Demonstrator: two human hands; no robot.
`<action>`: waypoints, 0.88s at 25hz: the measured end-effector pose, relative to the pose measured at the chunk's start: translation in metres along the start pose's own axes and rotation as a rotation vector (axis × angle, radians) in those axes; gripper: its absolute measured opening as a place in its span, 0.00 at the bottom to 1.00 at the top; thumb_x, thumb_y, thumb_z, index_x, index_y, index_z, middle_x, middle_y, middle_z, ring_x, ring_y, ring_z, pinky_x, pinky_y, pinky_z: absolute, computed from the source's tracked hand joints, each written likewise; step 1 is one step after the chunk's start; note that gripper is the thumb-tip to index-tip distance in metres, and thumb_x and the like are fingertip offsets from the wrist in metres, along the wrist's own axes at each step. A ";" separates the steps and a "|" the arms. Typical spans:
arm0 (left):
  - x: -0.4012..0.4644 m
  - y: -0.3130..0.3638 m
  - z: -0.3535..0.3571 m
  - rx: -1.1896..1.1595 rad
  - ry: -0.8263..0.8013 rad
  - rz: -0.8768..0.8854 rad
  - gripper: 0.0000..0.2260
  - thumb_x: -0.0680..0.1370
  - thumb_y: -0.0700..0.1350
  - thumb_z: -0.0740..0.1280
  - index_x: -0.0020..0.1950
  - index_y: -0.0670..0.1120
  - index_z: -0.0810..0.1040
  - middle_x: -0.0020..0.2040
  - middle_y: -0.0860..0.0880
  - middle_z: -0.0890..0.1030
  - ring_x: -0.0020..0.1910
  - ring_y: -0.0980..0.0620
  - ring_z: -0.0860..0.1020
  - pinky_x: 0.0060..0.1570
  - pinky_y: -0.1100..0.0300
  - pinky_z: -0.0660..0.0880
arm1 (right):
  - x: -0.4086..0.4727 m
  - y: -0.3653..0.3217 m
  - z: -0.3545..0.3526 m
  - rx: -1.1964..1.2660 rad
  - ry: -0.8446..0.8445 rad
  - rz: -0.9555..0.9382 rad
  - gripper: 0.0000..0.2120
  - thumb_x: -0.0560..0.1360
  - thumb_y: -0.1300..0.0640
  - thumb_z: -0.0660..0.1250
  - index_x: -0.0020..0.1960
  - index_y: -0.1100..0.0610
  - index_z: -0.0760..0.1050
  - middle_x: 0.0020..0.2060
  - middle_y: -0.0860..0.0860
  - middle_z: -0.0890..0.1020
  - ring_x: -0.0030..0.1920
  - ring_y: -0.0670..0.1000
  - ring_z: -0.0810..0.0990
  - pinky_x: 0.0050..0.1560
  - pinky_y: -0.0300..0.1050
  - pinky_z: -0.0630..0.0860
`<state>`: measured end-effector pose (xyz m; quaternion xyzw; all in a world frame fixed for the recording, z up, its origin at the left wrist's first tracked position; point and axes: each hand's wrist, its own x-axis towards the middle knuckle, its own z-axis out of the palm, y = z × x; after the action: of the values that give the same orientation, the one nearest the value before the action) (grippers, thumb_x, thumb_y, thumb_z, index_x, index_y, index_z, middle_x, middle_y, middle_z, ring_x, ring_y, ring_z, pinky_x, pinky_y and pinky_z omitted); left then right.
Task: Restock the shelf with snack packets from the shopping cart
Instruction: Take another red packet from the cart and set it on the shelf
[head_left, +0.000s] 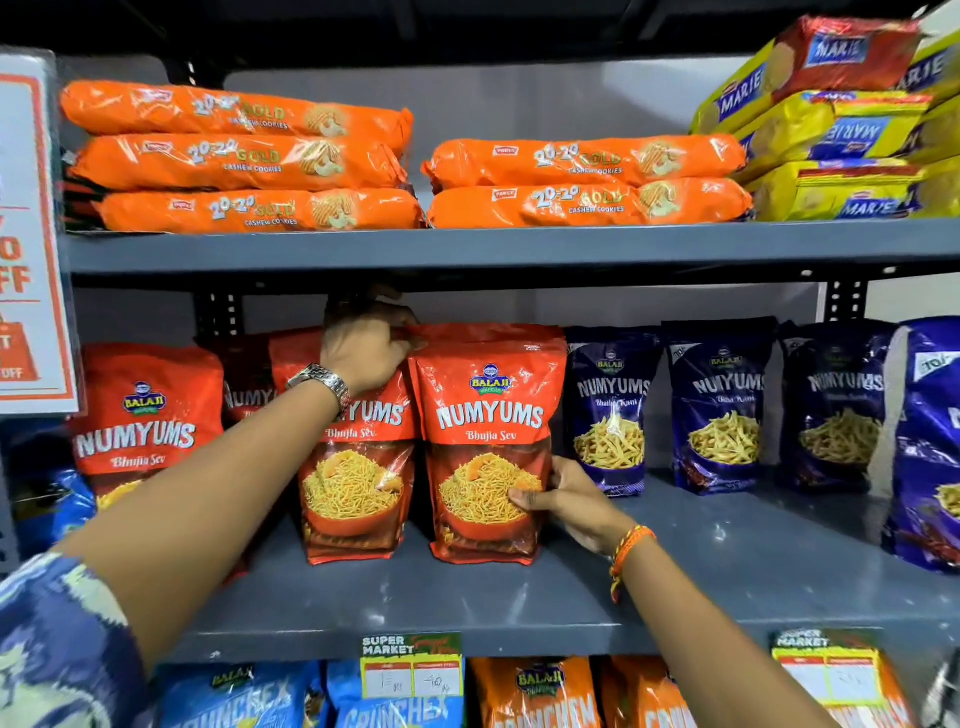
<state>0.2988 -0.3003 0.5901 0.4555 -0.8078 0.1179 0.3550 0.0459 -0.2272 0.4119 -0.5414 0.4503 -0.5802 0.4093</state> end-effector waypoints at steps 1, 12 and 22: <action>0.000 -0.001 0.002 -0.036 -0.003 -0.003 0.19 0.80 0.58 0.63 0.67 0.52 0.78 0.65 0.42 0.80 0.63 0.38 0.78 0.58 0.53 0.74 | 0.002 0.002 -0.001 0.002 -0.003 0.006 0.20 0.71 0.71 0.75 0.61 0.59 0.78 0.59 0.59 0.84 0.63 0.59 0.82 0.68 0.58 0.75; -0.006 -0.001 0.014 -0.321 0.184 -0.068 0.17 0.74 0.56 0.74 0.58 0.48 0.82 0.27 0.54 0.69 0.29 0.47 0.73 0.36 0.58 0.69 | 0.000 0.008 0.000 0.067 0.055 0.044 0.34 0.62 0.65 0.82 0.65 0.62 0.74 0.59 0.60 0.84 0.63 0.60 0.82 0.68 0.60 0.75; -0.070 0.077 0.042 -0.964 0.376 0.107 0.16 0.73 0.52 0.75 0.58 0.50 0.78 0.58 0.49 0.81 0.59 0.51 0.79 0.65 0.52 0.74 | -0.122 -0.024 -0.069 0.102 0.281 -0.168 0.34 0.69 0.77 0.71 0.72 0.65 0.66 0.67 0.65 0.77 0.68 0.60 0.78 0.57 0.45 0.83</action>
<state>0.2392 -0.2335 0.5220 0.1691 -0.7149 -0.1697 0.6569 -0.0131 -0.0985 0.4031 -0.4695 0.4263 -0.7043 0.3193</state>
